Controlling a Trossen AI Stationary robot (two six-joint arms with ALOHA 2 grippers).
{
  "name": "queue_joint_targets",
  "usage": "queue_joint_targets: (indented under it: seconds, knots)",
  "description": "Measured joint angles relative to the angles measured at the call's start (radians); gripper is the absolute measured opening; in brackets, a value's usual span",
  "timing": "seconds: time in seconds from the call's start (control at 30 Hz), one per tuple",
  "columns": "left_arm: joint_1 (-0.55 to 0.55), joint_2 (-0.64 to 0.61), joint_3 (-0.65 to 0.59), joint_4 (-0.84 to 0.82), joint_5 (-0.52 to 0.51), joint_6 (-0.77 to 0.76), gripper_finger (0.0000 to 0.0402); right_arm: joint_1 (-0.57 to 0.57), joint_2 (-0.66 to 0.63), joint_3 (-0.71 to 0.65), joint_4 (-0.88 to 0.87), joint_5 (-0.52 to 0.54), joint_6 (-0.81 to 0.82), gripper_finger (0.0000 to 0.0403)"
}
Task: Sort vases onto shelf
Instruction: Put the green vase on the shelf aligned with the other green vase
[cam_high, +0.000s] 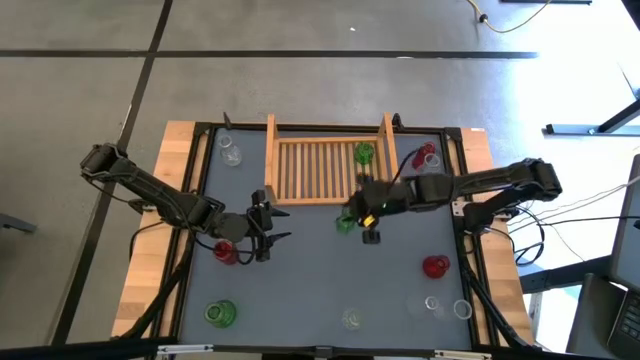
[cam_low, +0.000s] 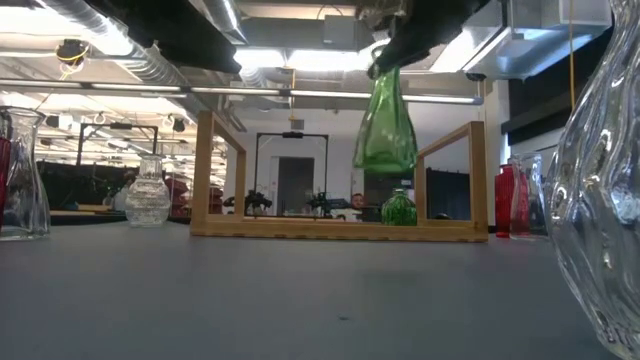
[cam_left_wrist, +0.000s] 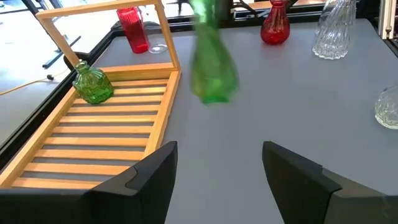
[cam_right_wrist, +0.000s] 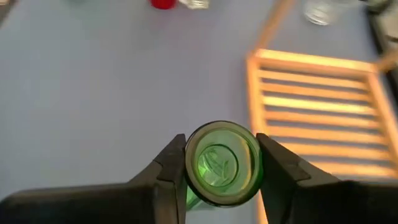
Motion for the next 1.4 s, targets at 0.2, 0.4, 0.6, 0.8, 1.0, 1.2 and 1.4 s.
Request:
queue_joint_targets:
  seconds: [0.2,0.4,0.6,0.8,1.0,1.2,1.4]
  knots:
    - [0.0,0.0,0.0,0.0,0.0,0.0,0.0229,-0.163,-0.083,0.0,-0.098,-0.017,-0.056,0.0119]
    - [0.005,0.0,0.0,0.001,0.0,0.018,0.0229,-0.351,-0.106,-0.031,-0.099,-0.096,-0.139,0.012]
    - [0.018,0.0,0.0,0.003,0.0,0.024,0.0229,-0.494,-0.093,-0.103,-0.014,-0.171,-0.175,0.0121]
    - [0.02,0.0,0.0,0.008,0.0,0.024,0.0229,-0.552,-0.09,-0.167,0.087,-0.186,-0.185,0.0121]
    - [0.02,0.0,0.0,0.007,0.0,0.024,0.0229,-0.583,-0.048,-0.197,0.125,-0.209,-0.186,0.0122]
    - [0.02,0.0,0.0,0.007,0.0,0.024,0.0229,-0.582,0.01,-0.196,0.136,-0.173,-0.19,0.0122]
    - [0.02,0.0,0.0,0.007,0.0,0.023,0.0229,-0.582,0.022,-0.196,0.129,-0.09,-0.203,0.0122]
